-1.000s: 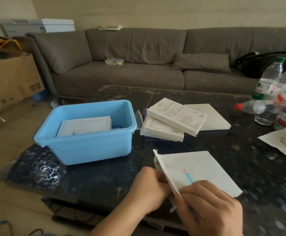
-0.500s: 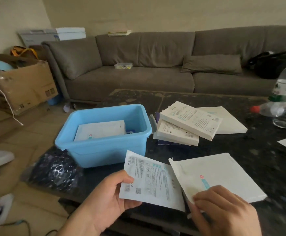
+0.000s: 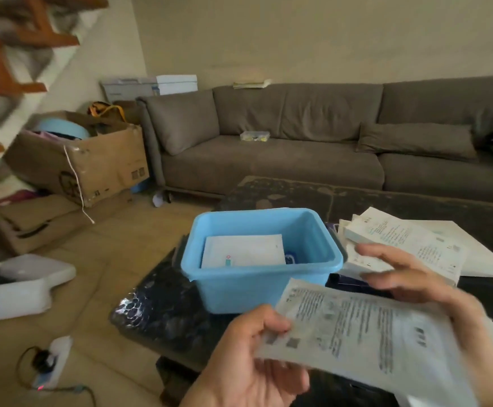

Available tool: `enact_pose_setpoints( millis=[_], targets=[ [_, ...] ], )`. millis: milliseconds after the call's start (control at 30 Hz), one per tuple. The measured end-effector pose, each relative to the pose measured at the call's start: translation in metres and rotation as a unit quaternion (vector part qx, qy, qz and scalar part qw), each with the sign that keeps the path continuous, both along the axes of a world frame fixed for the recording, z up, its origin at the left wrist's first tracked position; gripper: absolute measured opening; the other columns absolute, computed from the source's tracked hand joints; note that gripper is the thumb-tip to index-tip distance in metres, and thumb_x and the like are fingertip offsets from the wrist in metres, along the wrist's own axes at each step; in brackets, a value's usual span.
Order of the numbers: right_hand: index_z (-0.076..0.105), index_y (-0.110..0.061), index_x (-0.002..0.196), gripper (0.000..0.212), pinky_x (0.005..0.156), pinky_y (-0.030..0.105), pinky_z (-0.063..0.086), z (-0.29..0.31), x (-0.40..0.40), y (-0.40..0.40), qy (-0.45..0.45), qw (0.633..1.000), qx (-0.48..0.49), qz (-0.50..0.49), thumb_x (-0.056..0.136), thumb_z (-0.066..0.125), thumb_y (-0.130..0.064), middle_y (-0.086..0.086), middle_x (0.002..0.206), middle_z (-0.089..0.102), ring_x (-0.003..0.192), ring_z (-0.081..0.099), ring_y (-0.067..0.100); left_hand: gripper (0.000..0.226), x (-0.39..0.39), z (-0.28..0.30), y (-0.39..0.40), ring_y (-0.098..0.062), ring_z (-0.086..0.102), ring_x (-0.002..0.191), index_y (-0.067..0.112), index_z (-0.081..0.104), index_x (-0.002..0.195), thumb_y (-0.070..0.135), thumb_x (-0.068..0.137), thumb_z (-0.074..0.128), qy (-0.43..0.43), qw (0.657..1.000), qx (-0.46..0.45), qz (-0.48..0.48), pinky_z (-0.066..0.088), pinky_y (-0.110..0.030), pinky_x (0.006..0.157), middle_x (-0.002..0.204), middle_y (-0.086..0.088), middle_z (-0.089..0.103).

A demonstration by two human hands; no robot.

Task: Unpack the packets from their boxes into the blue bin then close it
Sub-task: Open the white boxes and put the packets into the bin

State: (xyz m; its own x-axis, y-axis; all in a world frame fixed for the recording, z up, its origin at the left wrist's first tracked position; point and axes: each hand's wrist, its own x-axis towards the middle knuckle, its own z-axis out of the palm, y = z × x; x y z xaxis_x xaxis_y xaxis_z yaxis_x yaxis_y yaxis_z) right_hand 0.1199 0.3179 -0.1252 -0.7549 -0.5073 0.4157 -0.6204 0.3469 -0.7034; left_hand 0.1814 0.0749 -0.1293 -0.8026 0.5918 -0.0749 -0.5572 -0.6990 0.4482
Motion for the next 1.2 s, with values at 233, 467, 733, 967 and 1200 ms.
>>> enact_pose_setpoints(
  millis=[233,467,733,967,1200],
  targets=[
    [0.065,-0.044,0.116,0.077,0.072,0.031,0.061,0.097,-0.035,-0.042,-0.084,0.987,-0.058,0.128,0.047,0.096,-0.031,-0.001,0.105,0.075,0.092,0.074,0.023,0.066,-0.008,0.007,-0.027,-0.013,0.058,0.045,0.013,0.061,0.066,0.077,0.07,0.047,0.18,0.768,-0.534,0.306,0.044,-0.025,0.048,0.055,-0.004,0.063],
    [0.033,-0.049,0.141,0.099,0.08,0.035,0.061,0.108,-0.068,-0.12,-0.184,0.952,0.212,0.121,0.066,0.086,-0.012,-0.012,0.109,0.073,0.095,0.073,0.011,0.061,-0.024,0.022,-0.032,-0.022,0.073,0.096,0.025,0.07,0.109,0.07,0.068,0.071,0.112,0.807,-0.424,0.397,0.059,-0.051,0.083,0.102,-0.003,0.075],
    [0.068,-0.006,0.11,0.027,0.083,0.04,0.061,0.089,-0.104,-0.117,-0.263,0.951,0.136,0.093,0.084,0.069,-0.014,0.015,0.104,0.075,0.095,0.073,0.032,0.016,-0.034,0.028,-0.042,-0.018,0.076,0.084,0.012,0.072,0.094,0.025,0.085,0.069,0.002,0.797,-0.297,0.526,0.06,-0.038,0.071,0.092,-0.003,0.078],
    [0.071,-0.017,0.103,0.017,0.088,0.037,0.058,0.085,-0.161,-0.138,-0.164,0.96,0.218,0.066,0.087,0.069,-0.022,-0.005,0.096,0.077,0.089,0.074,0.014,0.021,-0.037,0.031,-0.075,-0.02,0.076,0.087,0.006,0.064,0.11,0.016,0.102,0.047,-0.068,0.789,-0.105,0.602,0.061,-0.026,0.068,0.093,-0.009,0.078],
    [0.071,-0.024,0.104,0.018,0.092,0.038,0.056,0.053,-0.167,-0.178,-0.147,0.91,0.364,0.135,0.088,0.071,-0.03,-0.008,0.101,0.075,0.092,0.072,0.012,0.021,-0.042,0.029,-0.078,-0.022,0.076,0.084,0.003,0.063,0.11,0.014,0.102,0.047,-0.081,0.783,-0.09,0.61,0.062,-0.027,0.066,0.091,-0.012,0.077]
  ],
)
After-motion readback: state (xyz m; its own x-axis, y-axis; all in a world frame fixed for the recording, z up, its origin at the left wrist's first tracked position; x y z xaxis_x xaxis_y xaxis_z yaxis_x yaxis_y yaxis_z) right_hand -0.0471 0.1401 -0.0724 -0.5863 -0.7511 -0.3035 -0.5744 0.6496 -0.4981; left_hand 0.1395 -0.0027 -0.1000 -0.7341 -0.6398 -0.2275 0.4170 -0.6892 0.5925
